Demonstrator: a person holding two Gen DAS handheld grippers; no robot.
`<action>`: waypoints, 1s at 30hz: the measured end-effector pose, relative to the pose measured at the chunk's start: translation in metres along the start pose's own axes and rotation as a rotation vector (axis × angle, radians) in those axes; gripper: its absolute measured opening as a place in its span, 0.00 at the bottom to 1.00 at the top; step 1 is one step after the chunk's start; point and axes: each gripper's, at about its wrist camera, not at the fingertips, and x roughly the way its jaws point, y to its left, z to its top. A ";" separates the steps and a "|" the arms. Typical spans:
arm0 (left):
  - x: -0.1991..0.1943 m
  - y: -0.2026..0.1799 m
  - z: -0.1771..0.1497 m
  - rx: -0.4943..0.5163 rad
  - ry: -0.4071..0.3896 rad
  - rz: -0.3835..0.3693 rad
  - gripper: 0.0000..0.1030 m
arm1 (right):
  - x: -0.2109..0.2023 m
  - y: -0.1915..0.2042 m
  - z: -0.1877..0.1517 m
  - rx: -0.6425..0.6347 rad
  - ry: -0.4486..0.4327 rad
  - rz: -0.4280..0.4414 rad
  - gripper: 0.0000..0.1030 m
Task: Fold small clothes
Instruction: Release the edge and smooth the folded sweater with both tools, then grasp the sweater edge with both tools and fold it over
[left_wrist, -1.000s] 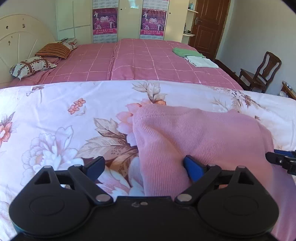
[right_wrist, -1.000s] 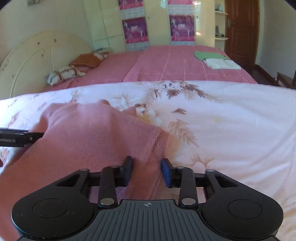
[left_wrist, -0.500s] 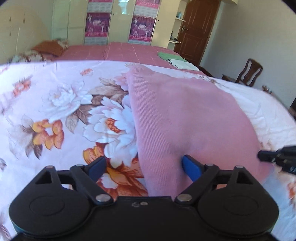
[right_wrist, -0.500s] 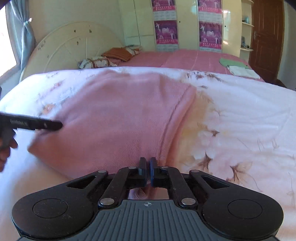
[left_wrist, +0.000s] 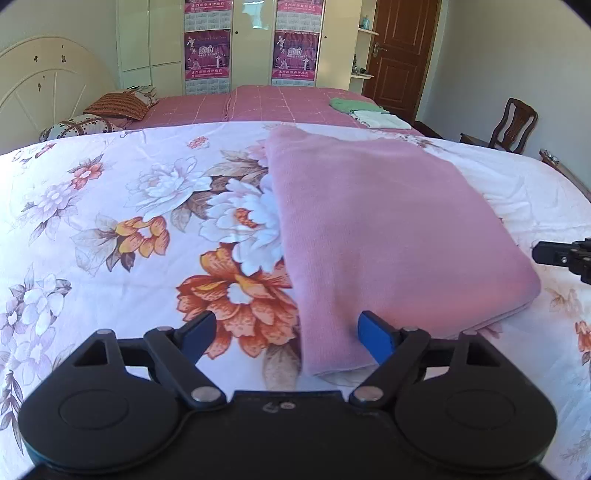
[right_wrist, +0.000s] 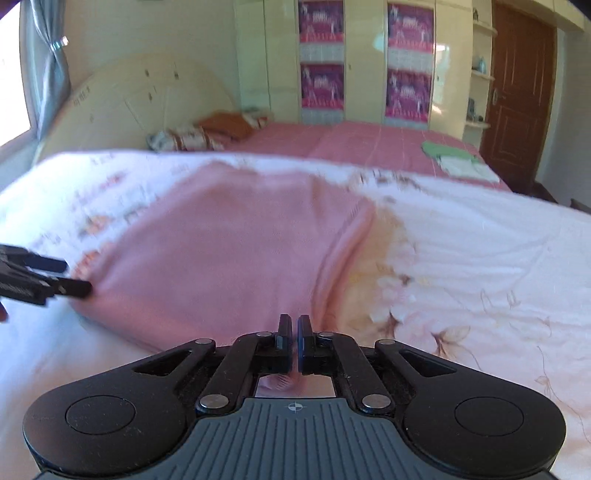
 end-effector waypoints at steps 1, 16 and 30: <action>0.000 -0.002 0.000 0.000 0.002 0.002 0.81 | -0.002 0.004 0.001 -0.002 -0.014 -0.002 0.00; -0.001 -0.007 -0.015 0.096 0.046 0.111 0.87 | 0.027 0.012 -0.023 -0.069 0.096 -0.030 0.00; 0.037 0.025 0.033 -0.253 0.039 -0.175 0.62 | 0.032 -0.088 0.012 0.498 0.018 0.176 0.65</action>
